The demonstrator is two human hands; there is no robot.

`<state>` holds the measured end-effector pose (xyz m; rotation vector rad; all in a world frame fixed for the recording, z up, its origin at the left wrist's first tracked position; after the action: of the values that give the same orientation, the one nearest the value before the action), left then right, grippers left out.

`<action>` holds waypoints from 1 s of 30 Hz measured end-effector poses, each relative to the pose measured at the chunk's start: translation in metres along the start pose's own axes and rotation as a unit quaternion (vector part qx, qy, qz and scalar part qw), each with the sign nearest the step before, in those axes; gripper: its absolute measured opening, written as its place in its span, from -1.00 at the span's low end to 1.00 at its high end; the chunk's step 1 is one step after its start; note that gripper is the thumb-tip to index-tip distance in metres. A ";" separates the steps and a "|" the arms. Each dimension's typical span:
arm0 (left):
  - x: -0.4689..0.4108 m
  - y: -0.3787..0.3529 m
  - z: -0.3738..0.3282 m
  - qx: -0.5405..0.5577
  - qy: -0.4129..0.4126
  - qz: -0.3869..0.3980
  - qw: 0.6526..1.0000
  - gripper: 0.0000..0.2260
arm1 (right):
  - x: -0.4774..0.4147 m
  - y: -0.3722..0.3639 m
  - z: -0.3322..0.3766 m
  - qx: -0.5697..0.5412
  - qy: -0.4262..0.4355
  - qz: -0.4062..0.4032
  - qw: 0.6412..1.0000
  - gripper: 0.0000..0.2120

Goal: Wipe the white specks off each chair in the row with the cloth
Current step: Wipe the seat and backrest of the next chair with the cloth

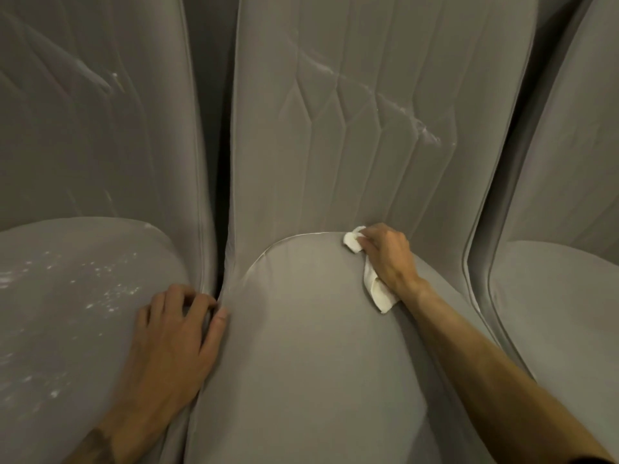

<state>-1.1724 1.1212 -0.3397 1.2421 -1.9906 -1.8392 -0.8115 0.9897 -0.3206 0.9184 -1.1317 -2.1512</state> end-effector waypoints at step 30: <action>0.001 0.000 0.001 -0.002 -0.009 -0.015 1.000 -0.67 | -0.006 -0.019 0.023 -0.005 0.077 0.042 0.996 -0.84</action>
<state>-1.1736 1.1210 -0.3406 1.2656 -1.9880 -1.8731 -0.8279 1.0146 -0.3251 0.9964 -1.0646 -1.9808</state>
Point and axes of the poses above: each hand's wrist, its own x-axis away from the middle knuckle, its own y-axis out of the back of the hand, z = x × y, the point moved 7 cm from there along -x, towards the middle knuckle, and after that the axes turned 1 degree about -z, right-handed, at the moved point
